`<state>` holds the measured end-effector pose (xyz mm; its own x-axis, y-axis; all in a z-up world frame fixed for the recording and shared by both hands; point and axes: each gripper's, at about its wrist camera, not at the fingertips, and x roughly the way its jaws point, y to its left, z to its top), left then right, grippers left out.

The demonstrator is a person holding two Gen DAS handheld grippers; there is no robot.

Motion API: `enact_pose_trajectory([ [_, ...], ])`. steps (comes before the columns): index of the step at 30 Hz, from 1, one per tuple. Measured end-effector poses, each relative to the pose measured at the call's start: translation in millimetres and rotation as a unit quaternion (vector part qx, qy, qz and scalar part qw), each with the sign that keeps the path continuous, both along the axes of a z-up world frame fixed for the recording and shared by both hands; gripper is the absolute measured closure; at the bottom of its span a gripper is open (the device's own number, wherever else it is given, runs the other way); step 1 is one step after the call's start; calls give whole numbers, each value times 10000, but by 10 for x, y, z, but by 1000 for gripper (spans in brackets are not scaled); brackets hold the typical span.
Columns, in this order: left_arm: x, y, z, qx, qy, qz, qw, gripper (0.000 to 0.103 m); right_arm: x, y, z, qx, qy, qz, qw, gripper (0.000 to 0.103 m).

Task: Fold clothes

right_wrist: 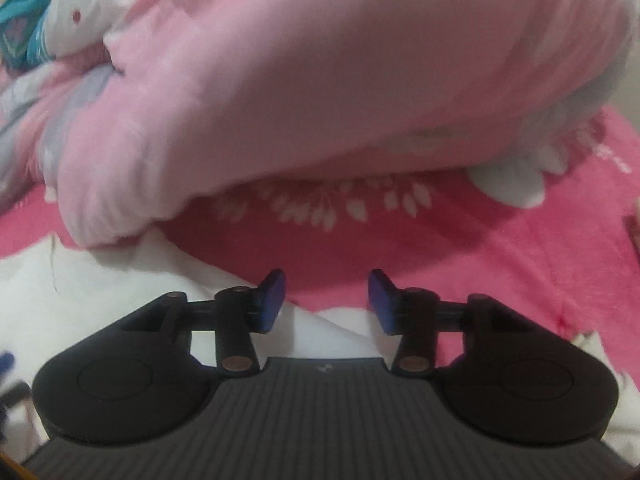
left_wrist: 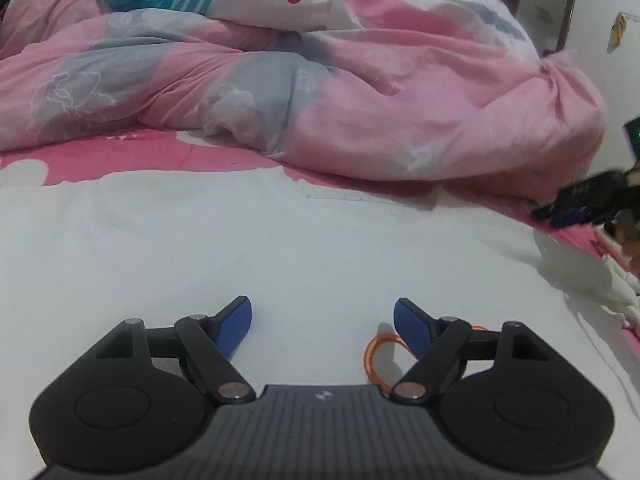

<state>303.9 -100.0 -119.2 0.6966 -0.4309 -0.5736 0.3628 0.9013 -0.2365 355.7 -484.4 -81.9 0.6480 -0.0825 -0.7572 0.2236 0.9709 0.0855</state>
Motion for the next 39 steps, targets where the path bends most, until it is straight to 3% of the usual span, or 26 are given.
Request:
enact_pose_trajectory([
  [3,6,-6,-10,-63,-34,-16,10000,23,86,-38,-169,114,280,299,9991,57],
  [6,7,15,-21,-147,-14,-37,9999,21,95,183,-275,-334,543,808,9947,58],
  [8,10,31,-26,-209,1,-58,9998,21,66,273,-243,-656,410,848,9934,62],
  [10,18,32,-27,-226,13,-67,9997,19,35,361,-208,-977,266,877,9910,95],
  [11,25,27,-27,-227,16,-70,9997,19,20,405,-190,-1138,194,890,9893,97],
  [17,20,33,-25,-244,16,-65,9997,19,-70,667,-83,-2091,-241,967,9728,100],
  [19,22,38,-25,-242,15,-67,9997,19,-11,646,-117,-2175,-331,703,9730,100],
  [23,29,45,-29,-262,18,-67,9996,19,177,581,-429,-2184,-36,502,9746,99],
  [25,29,45,-28,-261,20,-58,9996,19,215,501,-467,-1960,-144,233,9802,98],
  [28,28,47,-29,-272,24,-58,9996,19,124,300,-259,-1065,-614,-331,9919,93],
  [32,28,53,-28,-267,26,-60,9996,19,-21,94,8,-38,-975,-671,9930,89],
  [38,25,51,-24,-254,25,-61,9997,19,119,463,-22,653,-686,224,9953,83],
  [39,24,51,-24,-254,24,-62,9997,19,181,560,-36,434,-692,392,9959,80],
])
